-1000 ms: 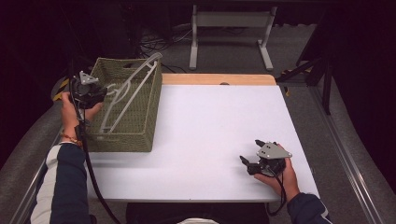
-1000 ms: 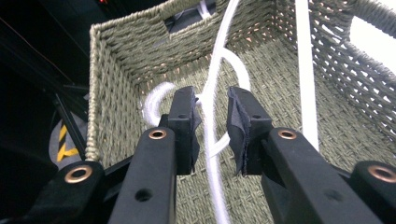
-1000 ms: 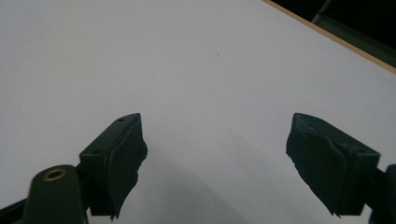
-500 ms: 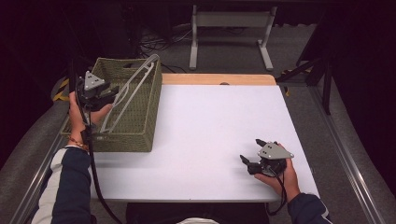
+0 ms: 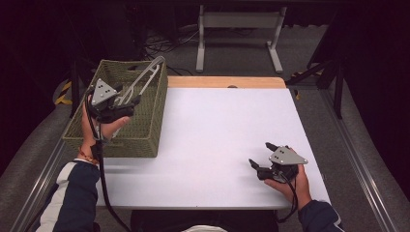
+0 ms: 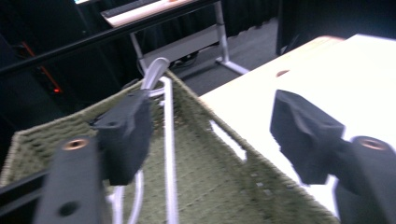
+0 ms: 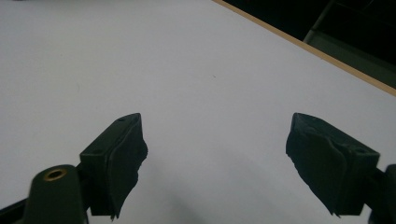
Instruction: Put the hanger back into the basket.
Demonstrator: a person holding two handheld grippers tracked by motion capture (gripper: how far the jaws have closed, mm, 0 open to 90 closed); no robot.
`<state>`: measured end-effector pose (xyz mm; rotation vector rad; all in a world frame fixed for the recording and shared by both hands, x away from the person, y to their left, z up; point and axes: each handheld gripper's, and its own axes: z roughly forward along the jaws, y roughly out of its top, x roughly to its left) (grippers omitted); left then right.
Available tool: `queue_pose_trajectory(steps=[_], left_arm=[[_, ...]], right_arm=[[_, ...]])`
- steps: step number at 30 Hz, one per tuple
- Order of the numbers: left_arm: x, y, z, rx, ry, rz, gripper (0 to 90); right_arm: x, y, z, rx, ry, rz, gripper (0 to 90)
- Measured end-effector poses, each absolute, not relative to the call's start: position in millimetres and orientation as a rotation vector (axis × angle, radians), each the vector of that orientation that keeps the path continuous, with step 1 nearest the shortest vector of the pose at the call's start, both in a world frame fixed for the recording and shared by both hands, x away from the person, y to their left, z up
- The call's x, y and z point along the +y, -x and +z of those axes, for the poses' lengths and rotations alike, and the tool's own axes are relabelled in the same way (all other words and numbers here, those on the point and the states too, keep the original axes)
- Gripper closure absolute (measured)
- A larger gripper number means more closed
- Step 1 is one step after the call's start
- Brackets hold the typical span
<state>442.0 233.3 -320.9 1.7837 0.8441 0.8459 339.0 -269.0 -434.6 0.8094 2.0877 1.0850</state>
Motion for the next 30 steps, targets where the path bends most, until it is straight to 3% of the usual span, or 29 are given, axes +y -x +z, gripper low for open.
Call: queue_pose_trajectory(steps=[4,11,30], left_arm=[[229,-437,-324,0.82,-1.769,0.812,16.1],[212,-424,-331,0.742,-1.775,0.782,9.3],[192,-390,-347,0.575,-1.74,0.722,9.2]], right_arm=[[-270,-339,-434,2.083,-0.81,1.092,19.4],[-270,-338,-432,2.075,-0.81,1.099,19.4],[-268,-336,-427,2.054,-0.797,1.119,19.4]])
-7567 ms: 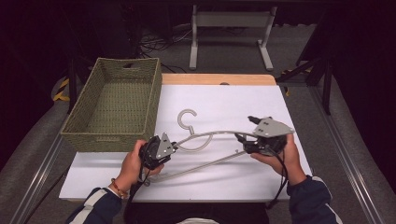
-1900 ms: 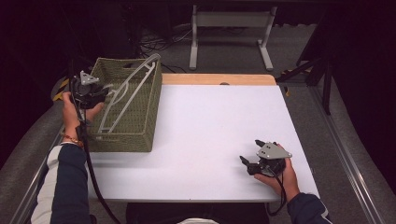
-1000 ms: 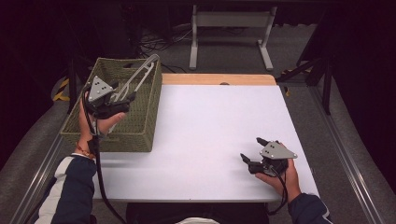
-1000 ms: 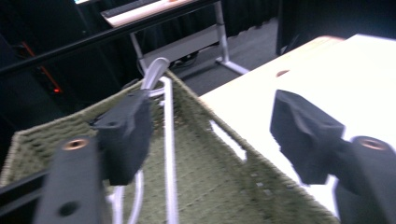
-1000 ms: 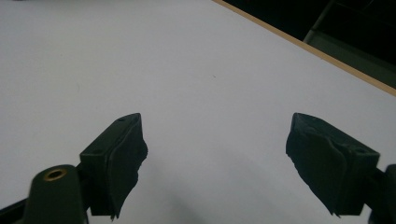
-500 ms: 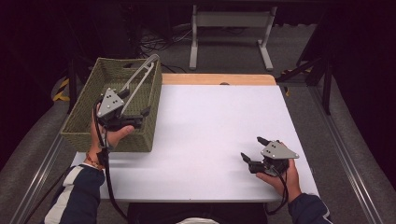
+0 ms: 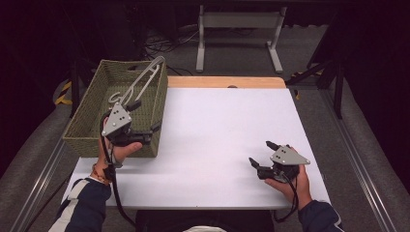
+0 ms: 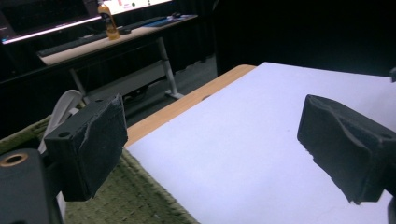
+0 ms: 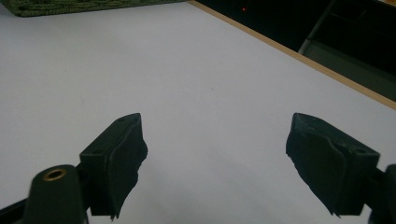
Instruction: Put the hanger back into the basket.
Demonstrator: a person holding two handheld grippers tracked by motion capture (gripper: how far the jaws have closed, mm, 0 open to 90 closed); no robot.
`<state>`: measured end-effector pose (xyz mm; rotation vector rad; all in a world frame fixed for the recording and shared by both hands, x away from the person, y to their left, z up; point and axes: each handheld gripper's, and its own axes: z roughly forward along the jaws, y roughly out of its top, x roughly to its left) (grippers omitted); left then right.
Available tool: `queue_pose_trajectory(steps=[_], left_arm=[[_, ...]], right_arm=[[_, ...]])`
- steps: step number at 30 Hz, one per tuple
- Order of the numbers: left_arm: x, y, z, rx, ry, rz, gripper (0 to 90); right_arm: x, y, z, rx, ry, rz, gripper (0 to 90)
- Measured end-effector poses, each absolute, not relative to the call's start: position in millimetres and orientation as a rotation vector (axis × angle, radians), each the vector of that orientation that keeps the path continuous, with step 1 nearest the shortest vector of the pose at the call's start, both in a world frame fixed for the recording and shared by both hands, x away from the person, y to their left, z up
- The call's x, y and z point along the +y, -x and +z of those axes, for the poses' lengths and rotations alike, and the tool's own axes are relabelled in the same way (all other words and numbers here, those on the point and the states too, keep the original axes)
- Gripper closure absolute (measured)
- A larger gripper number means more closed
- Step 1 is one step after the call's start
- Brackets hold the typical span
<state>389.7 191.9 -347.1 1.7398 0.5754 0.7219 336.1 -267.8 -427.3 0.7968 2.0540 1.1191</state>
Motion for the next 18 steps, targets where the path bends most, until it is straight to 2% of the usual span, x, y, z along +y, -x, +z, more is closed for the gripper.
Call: queue_pose_trajectory(steps=[9,18], left_arm=[[173,-364,-356,0.484,-1.775,0.706,10.0],[165,-347,-380,0.469,-1.787,0.652,10.5]], right_arm=[[-267,-336,-427,2.052,-0.795,1.121,19.3],[-266,-335,-424,2.04,-0.783,1.137,19.3]])
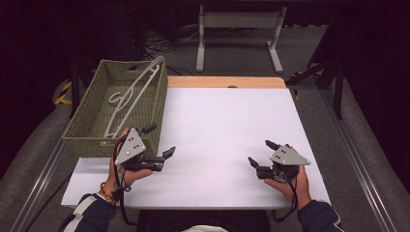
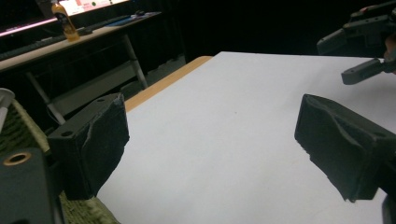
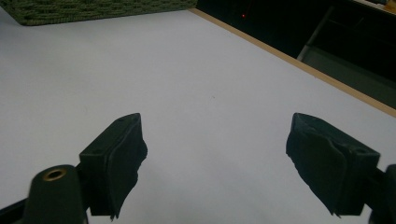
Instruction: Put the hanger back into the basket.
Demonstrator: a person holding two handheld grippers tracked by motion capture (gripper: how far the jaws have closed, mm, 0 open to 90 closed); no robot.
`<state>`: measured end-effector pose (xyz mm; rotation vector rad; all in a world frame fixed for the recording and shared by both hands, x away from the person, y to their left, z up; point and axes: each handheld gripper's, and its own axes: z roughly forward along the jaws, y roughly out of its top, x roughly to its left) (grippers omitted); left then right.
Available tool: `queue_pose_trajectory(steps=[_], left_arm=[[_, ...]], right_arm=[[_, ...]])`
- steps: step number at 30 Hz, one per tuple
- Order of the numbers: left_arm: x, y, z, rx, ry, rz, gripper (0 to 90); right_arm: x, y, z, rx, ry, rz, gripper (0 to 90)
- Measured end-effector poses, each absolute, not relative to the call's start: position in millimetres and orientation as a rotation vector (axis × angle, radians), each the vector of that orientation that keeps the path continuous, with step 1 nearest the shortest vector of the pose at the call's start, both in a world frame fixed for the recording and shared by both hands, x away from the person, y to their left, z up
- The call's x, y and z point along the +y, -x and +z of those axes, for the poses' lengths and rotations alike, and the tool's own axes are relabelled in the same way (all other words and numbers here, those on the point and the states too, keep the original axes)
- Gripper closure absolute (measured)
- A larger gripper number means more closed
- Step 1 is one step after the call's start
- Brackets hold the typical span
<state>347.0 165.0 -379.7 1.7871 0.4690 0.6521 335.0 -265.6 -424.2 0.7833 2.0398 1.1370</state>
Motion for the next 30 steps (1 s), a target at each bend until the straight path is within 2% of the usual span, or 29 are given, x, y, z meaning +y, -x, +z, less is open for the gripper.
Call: queue_pose_trajectory(steps=[8,13,23,30], left_arm=[[157,-341,-403,0.473,-1.835,0.615,9.5],[160,-336,-420,0.472,-1.874,0.645,10.7],[184,-336,-448,0.573,-1.94,0.603,8.5],[192,-339,-451,0.629,-1.907,0.585,7.9]], right_arm=[[-262,-334,-424,2.04,-0.78,1.154,19.2],[-260,-331,-425,2.047,-0.756,1.176,18.0],[-258,-327,-428,2.046,-0.748,1.165,16.9],[-258,-327,-430,2.058,-0.75,1.158,15.8]])
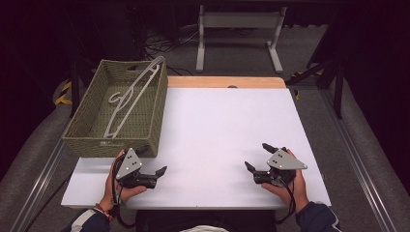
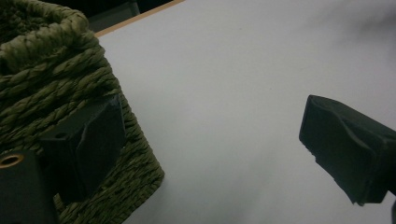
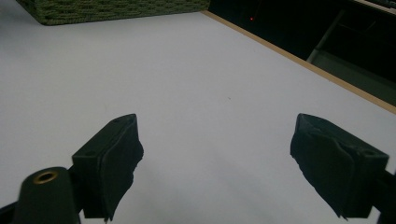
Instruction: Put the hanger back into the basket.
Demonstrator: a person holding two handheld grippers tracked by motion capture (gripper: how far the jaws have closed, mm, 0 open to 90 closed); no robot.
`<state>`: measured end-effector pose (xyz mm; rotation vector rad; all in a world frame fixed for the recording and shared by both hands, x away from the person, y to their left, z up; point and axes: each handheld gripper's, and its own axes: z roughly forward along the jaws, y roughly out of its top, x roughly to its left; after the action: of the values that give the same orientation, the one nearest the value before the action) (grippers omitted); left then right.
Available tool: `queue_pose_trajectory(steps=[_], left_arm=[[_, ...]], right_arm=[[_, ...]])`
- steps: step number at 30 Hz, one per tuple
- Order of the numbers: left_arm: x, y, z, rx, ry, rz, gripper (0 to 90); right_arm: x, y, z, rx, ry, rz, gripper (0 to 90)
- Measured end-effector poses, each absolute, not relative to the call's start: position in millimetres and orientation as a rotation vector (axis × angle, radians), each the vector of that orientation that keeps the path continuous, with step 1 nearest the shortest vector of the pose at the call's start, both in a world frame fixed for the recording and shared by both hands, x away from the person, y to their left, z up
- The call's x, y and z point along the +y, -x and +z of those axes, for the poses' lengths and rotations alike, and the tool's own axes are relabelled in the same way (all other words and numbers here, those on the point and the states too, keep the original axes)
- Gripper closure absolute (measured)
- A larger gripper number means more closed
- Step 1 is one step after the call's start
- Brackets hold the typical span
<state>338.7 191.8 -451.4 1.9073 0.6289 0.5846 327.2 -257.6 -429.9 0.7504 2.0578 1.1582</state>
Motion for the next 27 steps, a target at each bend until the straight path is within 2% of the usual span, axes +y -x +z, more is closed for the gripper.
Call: queue_pose_trajectory(steps=[27], left_arm=[[191.8,-333.9,-446.7,0.583,-1.902,0.601,5.9]], right_arm=[[-253.3,-325.7,-430.5,2.049,-0.723,1.141,14.9]])
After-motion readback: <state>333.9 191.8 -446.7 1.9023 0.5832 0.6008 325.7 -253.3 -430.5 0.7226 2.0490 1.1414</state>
